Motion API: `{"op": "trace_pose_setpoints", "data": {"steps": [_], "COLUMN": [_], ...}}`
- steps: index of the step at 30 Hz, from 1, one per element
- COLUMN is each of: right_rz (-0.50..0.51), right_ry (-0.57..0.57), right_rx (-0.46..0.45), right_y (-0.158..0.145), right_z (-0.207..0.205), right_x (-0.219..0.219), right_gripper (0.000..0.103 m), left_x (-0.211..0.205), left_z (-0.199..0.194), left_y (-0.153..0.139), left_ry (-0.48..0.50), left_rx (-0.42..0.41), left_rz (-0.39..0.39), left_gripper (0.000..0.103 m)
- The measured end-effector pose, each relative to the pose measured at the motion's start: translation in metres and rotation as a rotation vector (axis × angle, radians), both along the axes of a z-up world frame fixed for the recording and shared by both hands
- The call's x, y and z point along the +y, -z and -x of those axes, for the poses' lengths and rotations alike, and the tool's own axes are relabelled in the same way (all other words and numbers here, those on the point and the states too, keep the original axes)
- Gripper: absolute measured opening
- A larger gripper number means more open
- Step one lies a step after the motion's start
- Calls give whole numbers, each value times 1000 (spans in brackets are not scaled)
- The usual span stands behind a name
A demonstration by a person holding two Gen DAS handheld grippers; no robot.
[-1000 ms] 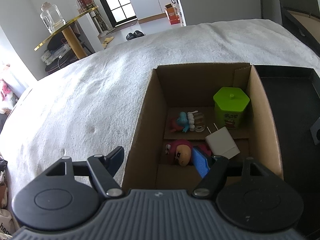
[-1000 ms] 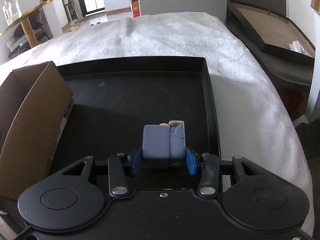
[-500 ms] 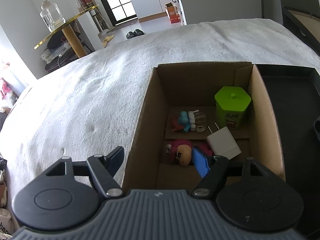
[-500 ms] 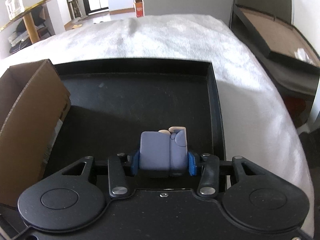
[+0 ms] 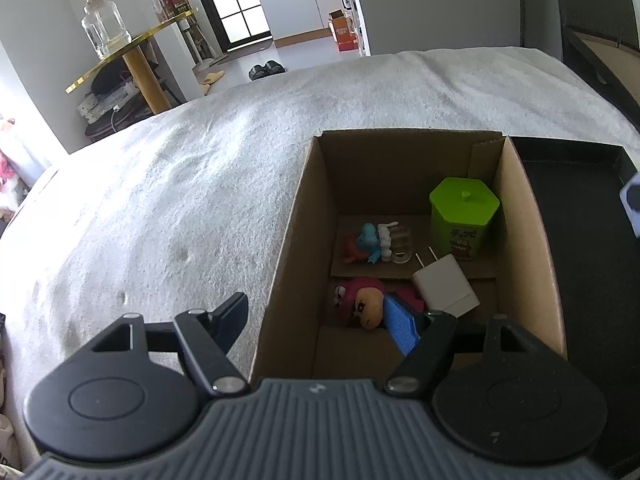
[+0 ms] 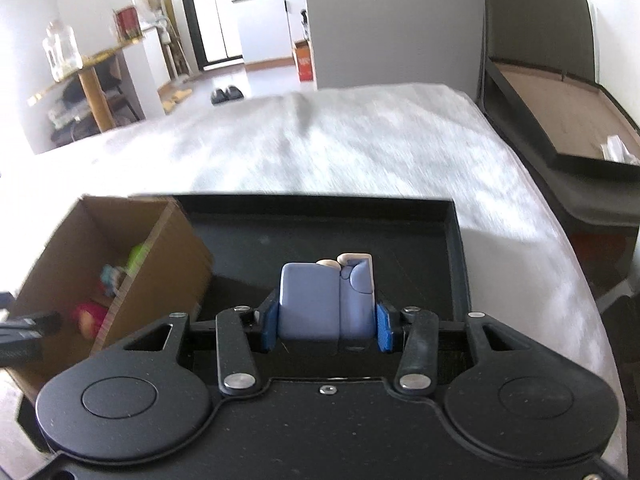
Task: Organize rigid objects
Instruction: 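Carry the lavender block into the box and open the right tool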
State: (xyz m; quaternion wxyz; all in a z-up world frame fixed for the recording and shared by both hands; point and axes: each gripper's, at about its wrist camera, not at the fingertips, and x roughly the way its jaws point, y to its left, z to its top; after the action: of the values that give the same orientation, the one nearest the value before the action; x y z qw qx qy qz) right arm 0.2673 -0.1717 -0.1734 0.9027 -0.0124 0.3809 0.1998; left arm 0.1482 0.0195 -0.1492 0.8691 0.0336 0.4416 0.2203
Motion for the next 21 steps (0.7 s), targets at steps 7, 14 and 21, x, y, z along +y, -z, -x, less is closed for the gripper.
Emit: {"op": "trace_pose_setpoints", "data": {"steps": [7, 14, 21], "right_rz": [-38, -48, -52], "right_ry": [-44, -81, -123], "right_rx": [-34, -44, -44], "right_y": [-19, -28, -35], "right_z": [5, 9, 16], "right_x": [18, 38, 59], "right_gripper": [44, 44, 44], "left_x": [7, 12, 17], "left_z": [3, 8, 15], "left_y": [1, 2, 0], "left_ry": [6, 7, 14], "left_rx": [-10, -28, -55], "left_rz": [27, 54, 77], "left_gripper": [73, 73, 73]}}
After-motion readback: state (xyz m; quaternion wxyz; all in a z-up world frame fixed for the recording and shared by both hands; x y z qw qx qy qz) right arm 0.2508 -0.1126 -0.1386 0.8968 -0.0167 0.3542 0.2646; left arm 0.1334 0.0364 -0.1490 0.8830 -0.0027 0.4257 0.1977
